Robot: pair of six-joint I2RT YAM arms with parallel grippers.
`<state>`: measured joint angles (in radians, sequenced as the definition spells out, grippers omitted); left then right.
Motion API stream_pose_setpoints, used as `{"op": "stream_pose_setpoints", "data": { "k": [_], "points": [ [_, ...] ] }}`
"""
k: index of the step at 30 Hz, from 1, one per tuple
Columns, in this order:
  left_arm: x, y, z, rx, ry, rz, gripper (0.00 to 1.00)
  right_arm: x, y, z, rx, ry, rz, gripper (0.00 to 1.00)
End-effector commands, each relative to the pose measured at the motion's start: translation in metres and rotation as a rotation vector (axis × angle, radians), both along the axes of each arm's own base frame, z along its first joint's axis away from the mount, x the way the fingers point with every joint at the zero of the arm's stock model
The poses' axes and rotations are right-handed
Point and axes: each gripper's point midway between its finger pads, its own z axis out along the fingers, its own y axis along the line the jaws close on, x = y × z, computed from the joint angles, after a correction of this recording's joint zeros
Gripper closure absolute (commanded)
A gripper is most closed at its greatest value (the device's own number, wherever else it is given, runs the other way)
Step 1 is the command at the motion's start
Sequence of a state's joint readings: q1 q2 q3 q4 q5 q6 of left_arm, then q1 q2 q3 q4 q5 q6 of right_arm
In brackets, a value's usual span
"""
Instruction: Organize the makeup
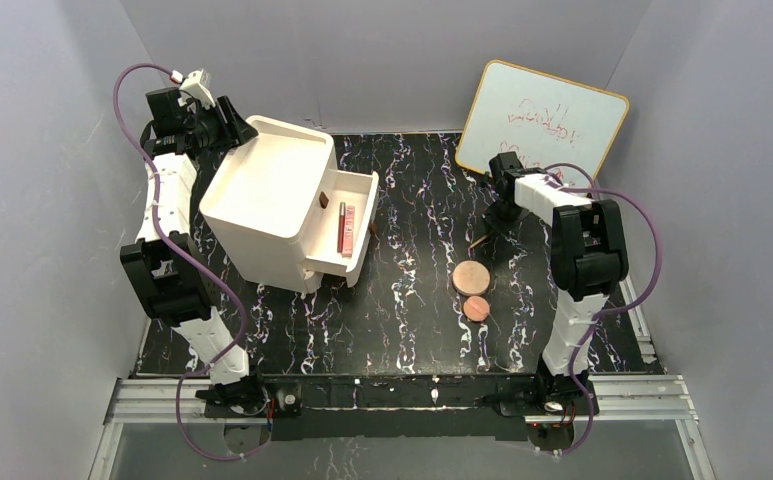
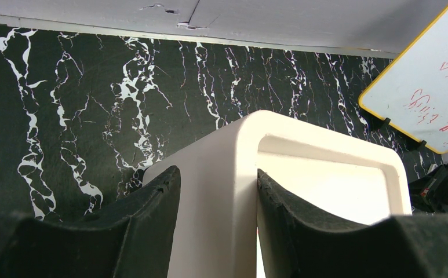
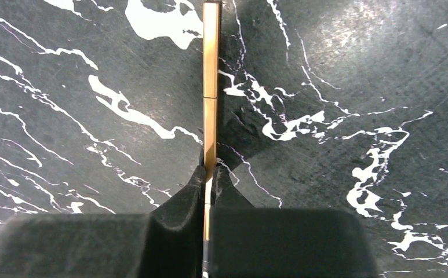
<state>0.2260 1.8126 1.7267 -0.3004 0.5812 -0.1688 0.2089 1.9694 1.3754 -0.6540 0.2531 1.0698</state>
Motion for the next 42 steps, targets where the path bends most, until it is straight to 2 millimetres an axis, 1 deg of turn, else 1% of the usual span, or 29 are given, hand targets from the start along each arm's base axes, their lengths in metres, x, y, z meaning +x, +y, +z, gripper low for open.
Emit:
{"op": "stream_pose_setpoints", "data": {
  "k": [1,3,5,7,8,11,14,17,20,22,26,30,35,39,42],
  "points": [
    [-0.008,-0.013,-0.028,-0.031,0.109,-0.032,0.53,-0.005,-0.001,-0.024,0.013,0.064,0.003,0.99],
    [-0.008,-0.013,-0.027,-0.031,0.107,-0.032,0.53,-0.006,0.002,-0.027,0.026,0.067,0.013,0.99],
    [-0.008,-0.013,-0.028,-0.032,0.110,-0.030,0.53,-0.006,0.003,-0.026,0.037,0.059,0.021,0.99],
    [-0.008,-0.013,-0.029,-0.031,0.110,-0.032,0.53,-0.005,0.004,-0.019,0.040,0.040,0.024,0.99],
    [-0.008,-0.014,-0.029,-0.032,0.110,-0.033,0.53,-0.002,0.004,-0.012,0.039,0.021,0.025,0.99],
    [-0.008,-0.013,-0.029,-0.033,0.111,-0.032,0.53,0.008,0.003,0.021,0.012,-0.068,0.039,0.99],
    [-0.008,-0.014,-0.029,-0.036,0.112,-0.032,0.53,0.020,0.008,0.066,-0.022,-0.169,0.066,0.99],
    [-0.007,-0.014,-0.029,-0.041,0.113,-0.034,0.53,0.030,0.021,0.115,-0.031,-0.279,0.108,0.99],
    [-0.007,-0.015,-0.029,-0.045,0.114,-0.036,0.53,0.037,0.047,0.165,-0.026,-0.404,0.170,0.99],
    [-0.007,-0.015,-0.029,-0.047,0.114,-0.036,0.53,0.040,0.069,0.192,-0.003,-0.478,0.227,0.99],
    [-0.007,-0.016,-0.029,-0.048,0.115,-0.037,0.53,0.040,0.116,0.230,0.077,-0.563,0.338,0.99],
    [-0.008,-0.016,-0.028,-0.046,0.113,-0.037,0.53,0.037,0.158,0.252,0.129,-0.622,0.416,0.99],
    [-0.008,-0.015,-0.028,-0.043,0.112,-0.037,0.53,0.025,0.219,0.275,0.261,-0.706,0.548,0.99],
    [-0.008,-0.015,-0.028,-0.040,0.110,-0.036,0.53,0.012,0.261,0.283,0.301,-0.714,0.623,0.99],
    [-0.008,-0.015,-0.028,-0.039,0.110,-0.037,0.54,-0.004,0.293,0.287,0.339,-0.720,0.679,0.99]
  ]
}}
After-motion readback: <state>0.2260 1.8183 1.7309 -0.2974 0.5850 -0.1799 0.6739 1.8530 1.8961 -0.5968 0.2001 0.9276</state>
